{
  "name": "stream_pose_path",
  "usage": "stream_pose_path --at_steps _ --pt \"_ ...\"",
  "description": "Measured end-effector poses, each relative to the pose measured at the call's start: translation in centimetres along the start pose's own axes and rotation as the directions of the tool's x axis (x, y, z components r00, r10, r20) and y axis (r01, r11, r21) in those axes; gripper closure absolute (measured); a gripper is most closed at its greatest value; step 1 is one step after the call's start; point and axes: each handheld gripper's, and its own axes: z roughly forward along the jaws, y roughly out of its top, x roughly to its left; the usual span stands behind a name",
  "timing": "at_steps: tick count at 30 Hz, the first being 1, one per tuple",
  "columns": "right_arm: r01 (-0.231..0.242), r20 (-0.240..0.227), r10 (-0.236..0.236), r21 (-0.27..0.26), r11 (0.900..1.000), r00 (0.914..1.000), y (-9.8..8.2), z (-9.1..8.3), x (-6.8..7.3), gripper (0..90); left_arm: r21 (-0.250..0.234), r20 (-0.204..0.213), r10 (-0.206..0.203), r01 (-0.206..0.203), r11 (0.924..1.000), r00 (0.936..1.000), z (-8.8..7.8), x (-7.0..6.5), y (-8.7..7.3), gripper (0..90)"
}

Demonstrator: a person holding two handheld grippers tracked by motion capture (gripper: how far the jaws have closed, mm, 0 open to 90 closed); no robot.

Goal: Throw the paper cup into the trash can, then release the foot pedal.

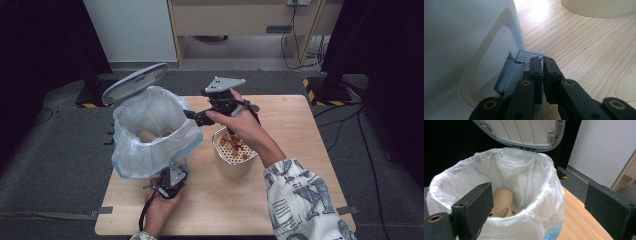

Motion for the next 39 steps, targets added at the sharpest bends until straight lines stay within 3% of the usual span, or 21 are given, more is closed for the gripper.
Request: stream_pose_path --at_steps 11,15,16,20,23,31,32,34,39 --pt "-0.017 0.051 0.016 0.009 1.000 0.9986 -1.4 -2.1 -1.7 8.7 0.000 -0.002 -0.001 0.001 1.0000 1.0000 0.0 0.0 0.0 85.0" --pt "-0.020 0.066 0.019 0.012 1.000 0.9976 -1.9 -2.9 -2.3 8.5 -0.012 -0.034 -0.016 0.016 0.9998 0.9993 -0.4 -0.1 0.0 77.3" --pt "-0.021 0.078 0.020 0.014 1.000 0.9967 -2.2 -3.5 -2.6 8.4 -0.020 -0.026 -0.035 0.034 0.9992 0.9991 -0.5 -0.3 0.1 67.1" --pt "-0.025 0.098 0.024 0.018 1.000 0.9949 -2.8 -4.5 -3.3 8.3 -0.046 0.015 0.000 0.001 0.9990 0.9999 -1.7 -2.1 0.6 61.2" --pt "-0.026 0.108 0.023 0.024 0.999 0.9938 -3.2 -5.0 -3.6 8.2 -0.056 0.031 -0.004 0.006 0.9984 0.9995 -1.8 -2.6 0.7 58.1" --pt "-0.041 0.157 0.034 0.037 0.998 0.9871 -5.0 -6.9 -4.6 7.7 -0.058 0.053 -0.079 0.082 0.9949 0.9954 -1.9 -1.9 0.6 47.2" --pt "-0.052 0.178 0.044 0.039 0.998 0.9831 -5.6 -7.6 -5.1 7.4 -0.052 0.058 -0.087 0.090 0.9946 0.9945 -2.0 -1.9 0.6 42.5" --pt "-0.054 0.186 0.046 0.040 0.998 0.9815 -5.8 -7.8 -5.2 7.3 -0.053 0.064 -0.094 0.097 0.9938 0.9935 -2.1 -1.9 0.6 41.2" --pt "-0.077 0.242 0.061 0.057 0.995 0.9683 -7.6 -9.5 -5.9 6.2 -0.061 0.082 -0.114 0.120 0.9910 0.9900 -2.5 -1.6 0.6 31.4"
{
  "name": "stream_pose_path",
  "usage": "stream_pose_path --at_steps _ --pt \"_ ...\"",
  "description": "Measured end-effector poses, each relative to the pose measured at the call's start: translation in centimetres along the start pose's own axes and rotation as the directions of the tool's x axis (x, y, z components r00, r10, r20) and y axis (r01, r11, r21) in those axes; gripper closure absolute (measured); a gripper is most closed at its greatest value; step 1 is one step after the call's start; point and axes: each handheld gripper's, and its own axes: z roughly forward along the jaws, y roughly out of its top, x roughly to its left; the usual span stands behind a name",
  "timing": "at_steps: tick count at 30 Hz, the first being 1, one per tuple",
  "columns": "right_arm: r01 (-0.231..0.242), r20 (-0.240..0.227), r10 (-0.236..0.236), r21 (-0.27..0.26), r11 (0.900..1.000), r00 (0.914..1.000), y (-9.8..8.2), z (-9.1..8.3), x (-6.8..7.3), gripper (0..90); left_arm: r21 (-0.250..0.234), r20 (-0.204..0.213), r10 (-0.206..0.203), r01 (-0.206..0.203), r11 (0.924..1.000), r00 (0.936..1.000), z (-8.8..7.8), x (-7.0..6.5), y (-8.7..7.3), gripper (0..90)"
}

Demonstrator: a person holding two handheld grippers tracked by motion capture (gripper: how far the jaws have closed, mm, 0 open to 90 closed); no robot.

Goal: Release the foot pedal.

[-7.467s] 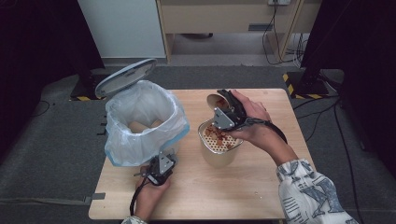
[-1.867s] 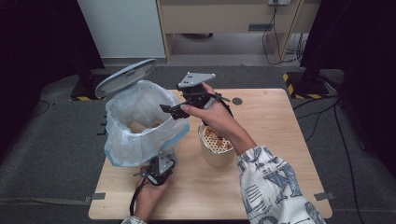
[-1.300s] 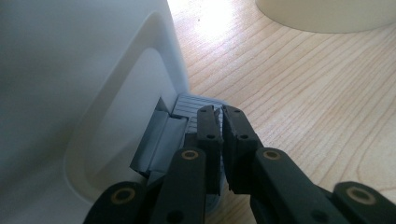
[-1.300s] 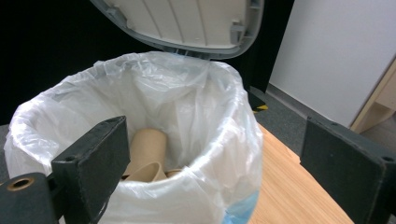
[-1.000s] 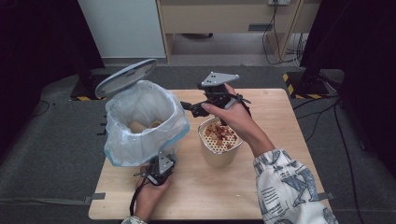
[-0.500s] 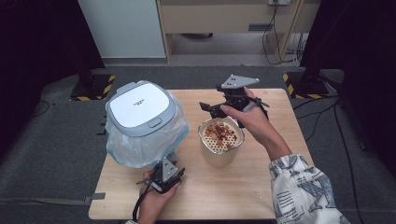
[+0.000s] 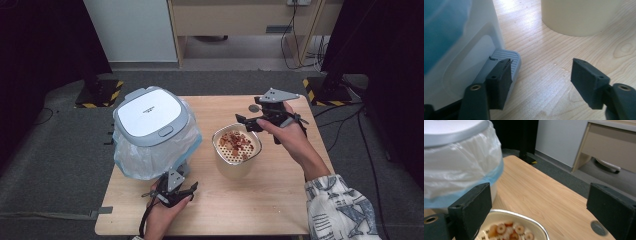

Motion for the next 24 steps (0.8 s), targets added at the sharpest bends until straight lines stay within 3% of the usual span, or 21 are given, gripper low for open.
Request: stream_pose_path --at_steps 4,5,13,24 --pt "-0.010 0.033 0.010 0.010 1.000 0.9994 -1.0 -0.6 -0.4 6.0 0.002 0.011 -0.009 0.009 1.0000 0.9999 -0.4 0.3 0.0 27.3" --pt "-0.023 0.048 0.022 0.014 1.000 0.9986 -1.7 -1.1 -0.7 6.0 0.004 0.031 -0.020 0.020 0.9998 0.9993 -0.7 0.3 -0.2 25.3" --pt "-0.061 0.096 0.058 0.035 0.997 0.9937 -4.6 -2.8 -1.6 6.0 0.007 0.064 -0.026 0.025 0.9997 0.9976 -2.0 0.8 -0.9 23.7" --pt "-0.116 0.145 0.108 0.047 0.992 0.9836 -8.4 -5.1 -2.0 6.2 0.016 0.086 -0.019 0.017 0.9997 0.9961 -2.1 1.2 -1.6 22.6"
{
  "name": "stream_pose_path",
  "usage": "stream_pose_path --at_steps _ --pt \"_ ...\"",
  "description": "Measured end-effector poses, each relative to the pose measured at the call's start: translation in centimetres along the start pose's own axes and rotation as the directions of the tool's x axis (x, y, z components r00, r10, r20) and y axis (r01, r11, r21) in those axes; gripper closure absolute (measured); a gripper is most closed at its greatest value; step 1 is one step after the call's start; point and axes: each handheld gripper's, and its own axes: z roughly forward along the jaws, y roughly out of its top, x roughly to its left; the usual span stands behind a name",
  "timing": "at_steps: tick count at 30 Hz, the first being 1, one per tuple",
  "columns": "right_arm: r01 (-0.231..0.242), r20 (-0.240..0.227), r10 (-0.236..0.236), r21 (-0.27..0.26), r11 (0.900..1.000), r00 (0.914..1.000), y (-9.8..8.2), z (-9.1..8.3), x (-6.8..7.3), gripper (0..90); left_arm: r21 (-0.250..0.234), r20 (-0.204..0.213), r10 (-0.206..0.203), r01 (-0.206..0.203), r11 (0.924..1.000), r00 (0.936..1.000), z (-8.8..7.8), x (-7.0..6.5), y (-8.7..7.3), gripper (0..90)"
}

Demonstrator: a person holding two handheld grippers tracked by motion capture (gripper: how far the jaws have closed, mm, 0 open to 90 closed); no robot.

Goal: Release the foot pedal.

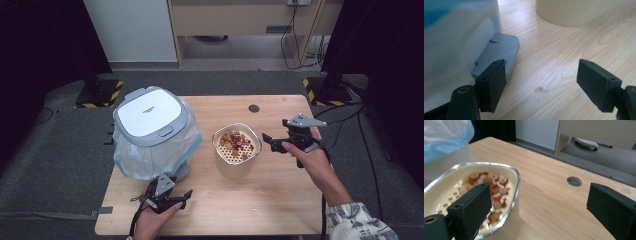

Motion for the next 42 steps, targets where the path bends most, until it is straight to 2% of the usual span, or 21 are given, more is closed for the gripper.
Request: stream_pose_path --at_steps 5,12,19,22,23,24,25,26,27,29,31,32,33,36,37,38,39,42 --pt "-0.027 0.025 0.026 0.028 0.999 0.9994 -2.6 -0.8 -0.6 6.7 0.034 0.016 0.010 -0.011 0.9994 0.9998 -0.3 0.2 -0.4 22.1" --pt "-0.032 0.035 0.030 0.055 0.998 0.9989 -4.9 -1.3 -0.8 7.1 0.065 0.018 0.025 -0.026 0.9976 0.9995 -0.1 0.2 -0.6 21.6" --pt "-0.061 0.057 0.055 0.113 0.992 0.9968 -8.3 -2.0 -1.0 7.6 0.087 0.016 -0.002 0.001 0.9962 0.9999 -0.4 1.3 -1.0 21.7" --pt "-0.065 0.062 0.058 0.127 0.990 0.9964 -8.9 -2.1 -1.1 7.7 0.098 0.021 -0.011 0.009 0.9952 0.9997 -0.4 1.6 -1.2 21.3" --pt "-0.079 0.073 0.069 0.144 0.986 0.9950 -9.8 -2.3 -1.2 7.5 0.118 0.005 -0.003 0.003 0.9930 1.0000 -0.4 1.8 -1.4 19.4" --pt "-0.078 0.074 0.068 0.150 0.986 0.9949 -10.0 -2.4 -1.3 7.3 0.121 0.007 -0.021 0.020 0.9925 0.9997 -0.4 1.9 -1.4 18.7" --pt "-0.078 0.074 0.068 0.150 0.986 0.9949 -10.0 -2.4 -1.3 7.3 0.121 0.007 -0.021 0.020 0.9925 0.9997 -0.4 1.9 -1.4 18.7" --pt "-0.080 0.081 0.067 0.160 0.984 0.9944 -10.4 -2.4 -1.4 7.2 0.124 0.012 -0.022 0.021 0.9920 0.9997 -0.4 2.0 -1.5 18.7" --pt "-0.075 0.095 0.056 0.202 0.976 0.9939 -11.1 -2.4 -1.5 6.4 0.138 0.004 -0.010 0.009 0.9904 0.9999 -0.4 2.2 -1.7 18.7" --pt "-0.070 0.098 0.049 0.217 0.974 0.9940 -11.3 -2.3 -1.5 6.2 0.149 0.008 -0.015 0.014 0.9888 0.9998 -0.4 2.4 -1.9 18.7" --pt "-0.090 0.103 0.066 0.251 0.964 0.9925 -12.0 -2.0 -1.6 6.1 0.165 0.002 -0.010 0.009 0.9862 1.0000 -0.5 3.0 -2.2 18.4" --pt "-0.089 0.107 0.062 0.267 0.960 0.9923 -12.3 -1.8 -1.6 6.0 0.164 -0.004 -0.020 0.020 0.9862 0.9998 -0.6 3.1 -2.3 18.1" --pt "-0.084 0.111 0.056 0.273 0.958 0.9923 -12.5 -1.7 -1.6 6.0 0.158 -0.016 -0.039 0.041 0.9865 0.9991 -0.7 3.3 -2.4 18.1" --pt "-0.084 0.118 0.050 0.305 0.949 0.9917 -13.2 -1.3 -1.6 5.8 0.167 -0.018 -0.027 0.030 0.9855 0.9995 -0.7 3.6 -2.5 18.1" --pt "-0.094 0.123 0.057 0.321 0.942 0.9908 -13.6 -0.9 -1.5 5.8 0.170 -0.023 -0.027 0.031 0.9850 0.9994 -0.6 3.7 -2.6 17.5" --pt "-0.094 0.123 0.057 0.321 0.942 0.9908 -13.6 -0.9 -1.5 5.8 0.166 -0.025 -0.030 0.033 0.9856 0.9993 -0.6 3.7 -2.7 17.5" --pt "-0.100 0.128 0.060 0.337 0.936 0.9900 -14.0 -0.6 -1.5 5.8 0.164 -0.027 -0.030 0.034 0.9859 0.9992 -0.7 3.9 -2.7 17.5" --pt "-0.100 0.131 0.058 0.344 0.934 0.9897 -14.3 -0.4 -1.5 5.8 0.160 -0.046 -0.039 0.046 0.9861 0.9982 -0.8 4.2 -2.8 16.9"
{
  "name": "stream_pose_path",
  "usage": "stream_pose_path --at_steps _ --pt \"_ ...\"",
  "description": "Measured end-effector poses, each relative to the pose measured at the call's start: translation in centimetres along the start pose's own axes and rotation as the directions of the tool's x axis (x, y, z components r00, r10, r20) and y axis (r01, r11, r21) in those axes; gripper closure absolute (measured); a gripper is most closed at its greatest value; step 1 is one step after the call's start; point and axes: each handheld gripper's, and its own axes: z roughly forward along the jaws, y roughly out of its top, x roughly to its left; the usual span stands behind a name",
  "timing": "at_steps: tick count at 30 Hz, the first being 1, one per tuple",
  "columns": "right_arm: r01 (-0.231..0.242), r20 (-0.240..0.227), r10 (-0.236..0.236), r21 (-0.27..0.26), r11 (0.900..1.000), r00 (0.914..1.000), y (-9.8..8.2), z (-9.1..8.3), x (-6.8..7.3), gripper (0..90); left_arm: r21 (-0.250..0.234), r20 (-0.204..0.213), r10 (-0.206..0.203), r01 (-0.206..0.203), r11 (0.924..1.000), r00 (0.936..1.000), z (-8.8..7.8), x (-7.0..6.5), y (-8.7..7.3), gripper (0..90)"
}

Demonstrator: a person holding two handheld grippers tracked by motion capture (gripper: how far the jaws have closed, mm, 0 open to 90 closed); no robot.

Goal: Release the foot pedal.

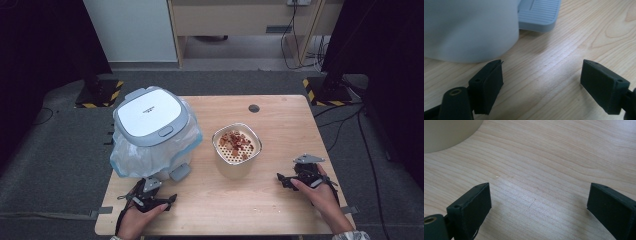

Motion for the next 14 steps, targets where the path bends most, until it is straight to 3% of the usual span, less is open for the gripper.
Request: stream_pose_path --at_steps 9,14 --pt "-0.005 0.010 0.005 -0.009 1.000 0.9999 0.10 1.00 0.45 2.1 0.001 -0.051 -0.043 0.043 0.9991 0.9978 -0.31 0.76 -0.30 17.0" --pt "-0.009 0.012 0.009 -0.007 1.000 0.9999 0.11 1.00 0.47 1.8 0.003 -0.052 -0.034 0.034 0.9994 0.9981 -0.28 0.71 -0.30 16.2"
